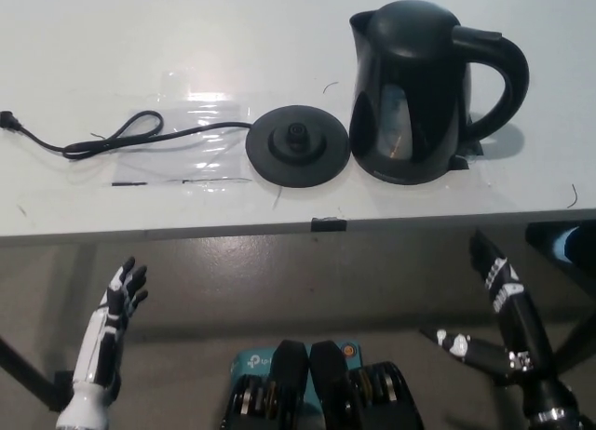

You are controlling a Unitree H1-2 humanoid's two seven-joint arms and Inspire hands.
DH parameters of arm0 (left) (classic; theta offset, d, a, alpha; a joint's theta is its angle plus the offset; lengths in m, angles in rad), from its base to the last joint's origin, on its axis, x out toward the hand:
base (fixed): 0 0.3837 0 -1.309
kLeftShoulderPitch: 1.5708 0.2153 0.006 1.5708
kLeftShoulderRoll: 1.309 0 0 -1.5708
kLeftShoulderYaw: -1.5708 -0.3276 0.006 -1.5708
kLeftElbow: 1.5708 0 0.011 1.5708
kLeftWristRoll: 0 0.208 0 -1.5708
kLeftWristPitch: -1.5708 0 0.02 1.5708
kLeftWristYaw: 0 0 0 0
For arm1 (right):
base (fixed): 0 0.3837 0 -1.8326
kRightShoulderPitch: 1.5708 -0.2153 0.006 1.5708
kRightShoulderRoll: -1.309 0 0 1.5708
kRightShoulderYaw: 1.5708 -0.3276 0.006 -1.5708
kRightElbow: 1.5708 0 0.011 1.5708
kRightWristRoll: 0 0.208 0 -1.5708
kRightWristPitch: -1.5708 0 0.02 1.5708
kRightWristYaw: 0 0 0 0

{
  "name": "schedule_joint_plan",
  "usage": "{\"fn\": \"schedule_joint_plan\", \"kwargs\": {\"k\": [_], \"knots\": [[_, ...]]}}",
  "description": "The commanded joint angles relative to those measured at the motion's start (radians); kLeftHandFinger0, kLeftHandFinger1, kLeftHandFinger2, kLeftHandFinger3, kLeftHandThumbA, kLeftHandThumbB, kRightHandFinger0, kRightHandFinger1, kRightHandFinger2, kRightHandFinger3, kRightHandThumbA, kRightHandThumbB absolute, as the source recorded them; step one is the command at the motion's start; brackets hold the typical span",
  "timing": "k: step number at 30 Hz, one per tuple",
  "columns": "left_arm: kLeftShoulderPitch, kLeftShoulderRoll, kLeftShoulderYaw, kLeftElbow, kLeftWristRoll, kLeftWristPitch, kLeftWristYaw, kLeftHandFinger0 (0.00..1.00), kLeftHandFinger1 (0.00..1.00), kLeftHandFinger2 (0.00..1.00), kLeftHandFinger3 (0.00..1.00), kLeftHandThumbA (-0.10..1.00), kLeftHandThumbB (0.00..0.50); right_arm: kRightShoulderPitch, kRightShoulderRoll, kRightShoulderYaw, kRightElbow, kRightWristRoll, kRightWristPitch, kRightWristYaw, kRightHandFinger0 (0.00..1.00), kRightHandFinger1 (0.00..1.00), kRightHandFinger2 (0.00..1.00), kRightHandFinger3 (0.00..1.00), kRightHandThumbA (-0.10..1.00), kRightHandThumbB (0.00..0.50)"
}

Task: Use the right hand to grab the handle of the kettle from the base and place it on the right side

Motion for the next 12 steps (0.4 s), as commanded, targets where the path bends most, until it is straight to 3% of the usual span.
{"fn": "schedule_joint_plan", "kwargs": {"k": [1,12], "knots": [[-0.01,0.017,-0.002,-0.013,-0.003,-0.031,-0.016,1.0,1.0,1.0,1.0,1.0,0.5,0.0,0.01,-0.014,-0.031,0.017,0.008,0.04,1.0,1.0,1.0,1.0,1.0,0.352],[-0.001,0.013,-0.003,-0.022,0.01,-0.025,-0.008,1.0,1.0,1.0,1.0,1.0,0.5,0.005,0.02,-0.031,-0.041,0.025,0.035,0.062,1.0,1.0,1.0,1.0,1.0,0.37]]}}
